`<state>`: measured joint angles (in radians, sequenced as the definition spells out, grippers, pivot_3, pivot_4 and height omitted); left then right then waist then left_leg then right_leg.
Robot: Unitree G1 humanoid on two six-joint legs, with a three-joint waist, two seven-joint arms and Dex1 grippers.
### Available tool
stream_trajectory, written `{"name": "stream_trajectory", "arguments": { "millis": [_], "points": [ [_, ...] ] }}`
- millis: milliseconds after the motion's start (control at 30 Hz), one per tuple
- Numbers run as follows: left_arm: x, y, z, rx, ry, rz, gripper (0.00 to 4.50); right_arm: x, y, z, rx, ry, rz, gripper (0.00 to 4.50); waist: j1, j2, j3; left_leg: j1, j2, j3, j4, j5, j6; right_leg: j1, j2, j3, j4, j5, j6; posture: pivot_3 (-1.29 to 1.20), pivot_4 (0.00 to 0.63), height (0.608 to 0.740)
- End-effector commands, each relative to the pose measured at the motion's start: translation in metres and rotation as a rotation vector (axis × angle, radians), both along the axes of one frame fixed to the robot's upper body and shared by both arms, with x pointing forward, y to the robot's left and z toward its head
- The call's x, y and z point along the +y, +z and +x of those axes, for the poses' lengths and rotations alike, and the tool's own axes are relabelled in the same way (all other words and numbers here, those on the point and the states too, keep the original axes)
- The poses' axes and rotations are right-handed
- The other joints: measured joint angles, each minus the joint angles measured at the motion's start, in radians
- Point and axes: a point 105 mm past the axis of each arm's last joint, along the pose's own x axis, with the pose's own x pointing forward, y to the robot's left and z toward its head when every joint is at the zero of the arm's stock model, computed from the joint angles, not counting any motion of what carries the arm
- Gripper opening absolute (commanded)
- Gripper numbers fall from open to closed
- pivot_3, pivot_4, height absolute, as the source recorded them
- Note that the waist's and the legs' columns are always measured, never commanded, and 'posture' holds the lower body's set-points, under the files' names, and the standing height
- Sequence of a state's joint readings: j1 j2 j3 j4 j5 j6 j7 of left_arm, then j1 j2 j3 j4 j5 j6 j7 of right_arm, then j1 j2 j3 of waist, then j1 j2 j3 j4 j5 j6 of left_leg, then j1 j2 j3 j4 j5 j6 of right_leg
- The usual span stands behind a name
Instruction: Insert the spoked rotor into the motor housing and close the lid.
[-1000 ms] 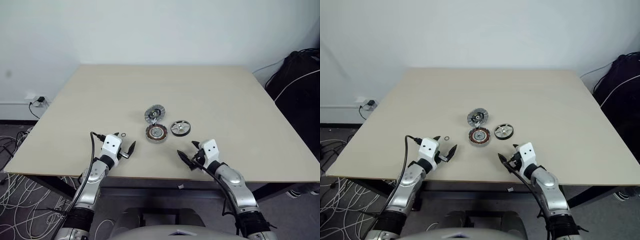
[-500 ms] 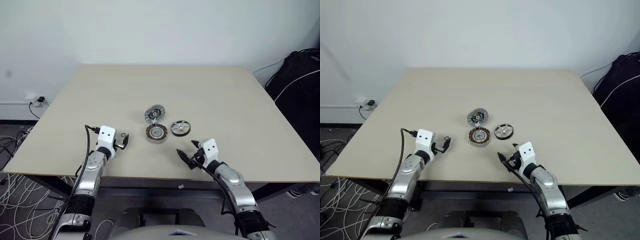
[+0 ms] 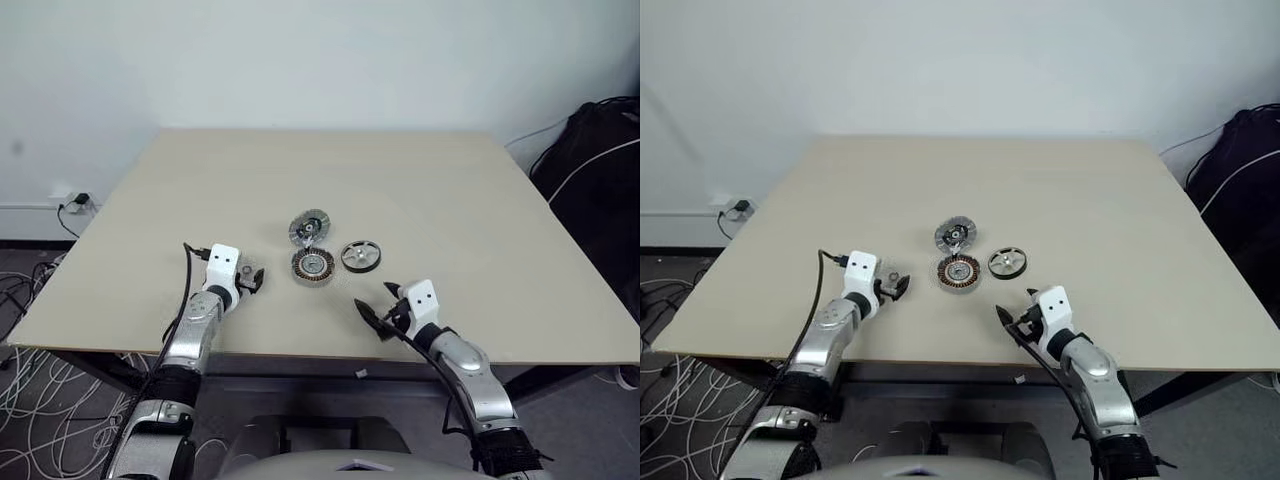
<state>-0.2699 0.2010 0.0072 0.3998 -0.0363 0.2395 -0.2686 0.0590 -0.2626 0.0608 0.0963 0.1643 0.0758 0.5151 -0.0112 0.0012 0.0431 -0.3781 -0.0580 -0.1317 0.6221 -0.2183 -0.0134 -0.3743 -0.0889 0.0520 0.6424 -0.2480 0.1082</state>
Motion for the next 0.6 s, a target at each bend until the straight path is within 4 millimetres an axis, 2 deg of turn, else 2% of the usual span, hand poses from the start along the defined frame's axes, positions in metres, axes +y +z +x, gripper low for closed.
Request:
{"name": "stream_trajectory", "arguments": {
  "millis": [33,367,600],
  "points": [
    [0.001,0.009,0.011,-0.021,0.005,0.028,4.5,0.0,0.017,0.006,-0.064,-0.008,0.013,4.45,0.0,0.0,0.0,0.0,0.0,0.0,0.0,0.0,0.0,0.0,0.0,0.0,0.0,0.0,0.0,0.0,0.0,0.74],
    [0.008,0.001,0.016,0.042,0.049,0.044,4.5,0.001,0.021,0.008,-0.071,-0.019,0.015,4.45,0.0,0.0,0.0,0.0,0.0,0.0,0.0,0.0,0.0,0.0,0.0,0.0,0.0,0.0,0.0,0.0,0.0,0.74],
    [0.006,-0.001,0.021,0.076,0.059,0.004,4.5,0.001,0.027,0.009,-0.075,-0.022,0.016,4.45,0.0,0.0,0.0,0.0,0.0,0.0,0.0,0.0,0.0,0.0,0.0,0.0,0.0,0.0,0.0,0.0,0.0,0.74]
  ]
}}
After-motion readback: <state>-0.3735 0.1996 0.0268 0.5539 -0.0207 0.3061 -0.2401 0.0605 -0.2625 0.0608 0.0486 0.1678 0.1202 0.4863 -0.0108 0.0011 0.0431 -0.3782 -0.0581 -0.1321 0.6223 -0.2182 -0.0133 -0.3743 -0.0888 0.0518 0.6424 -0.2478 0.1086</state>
